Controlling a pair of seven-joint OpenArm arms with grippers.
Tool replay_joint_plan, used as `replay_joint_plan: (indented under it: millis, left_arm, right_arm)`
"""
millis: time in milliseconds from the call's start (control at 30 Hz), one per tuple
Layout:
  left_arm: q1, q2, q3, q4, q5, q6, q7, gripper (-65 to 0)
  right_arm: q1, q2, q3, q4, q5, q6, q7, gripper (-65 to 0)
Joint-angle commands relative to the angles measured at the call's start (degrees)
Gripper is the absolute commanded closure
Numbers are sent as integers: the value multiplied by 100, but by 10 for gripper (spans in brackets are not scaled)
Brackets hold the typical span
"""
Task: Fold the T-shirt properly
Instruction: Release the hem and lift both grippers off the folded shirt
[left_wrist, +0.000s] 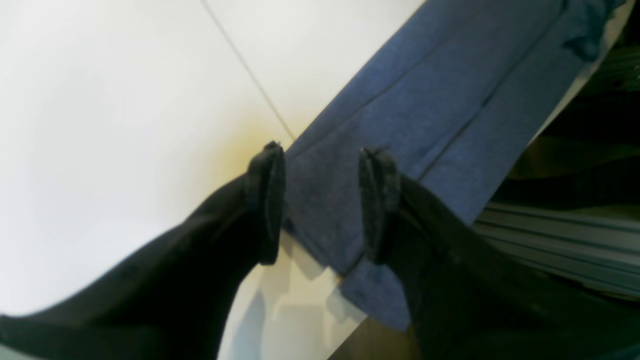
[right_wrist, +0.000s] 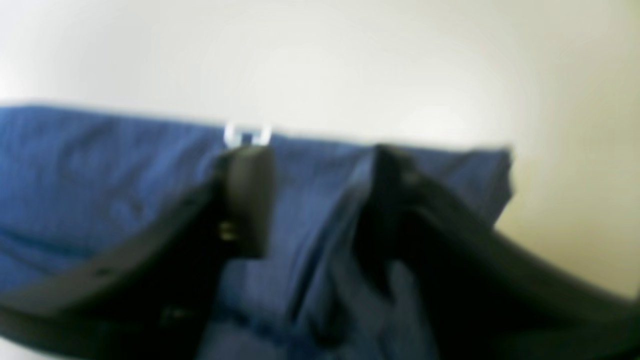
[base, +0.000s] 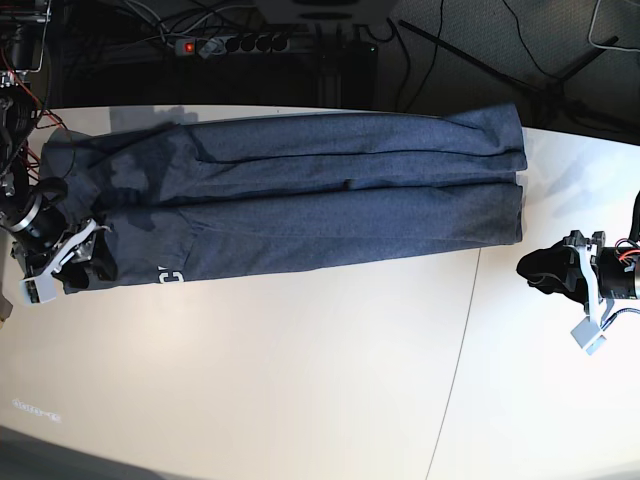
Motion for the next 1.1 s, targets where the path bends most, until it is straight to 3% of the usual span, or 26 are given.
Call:
replay_joint_plan:
  millis: [0,33,67,233,400,767,1067]
  left_arm:
    - [-57,-127,-70,76,-133,-76,-81,-227]
    - [4,-125,-70,76,-133,-76,-83,-194]
    - [66,-125,-70,76,-133,-76,-87,-171]
    - [299,-94,-70,76,-129,-76,-243,-143]
    - [483,-39,-70,76,-122,-76,-291,-143]
    - [610,350,-114,76,-85,-76,-181,-143]
    - [1257,348,-748,337,-338,-76,-11,-143]
  right_arm:
    - [131,55,72,83,-33,448,127,-141]
    - [177,11,72,70,-173,448,127,-34]
    - [210,-39,72,44,-313,446,127,0]
    - [229,-114,72,-382,-774,446,164,0]
    - [214,-92,72,-1213,-1346,446,629,0]
    - [216,-92,72,-1207,-726,448,704,0]
    - [197,-96,72,-632,-225,450,210,0]
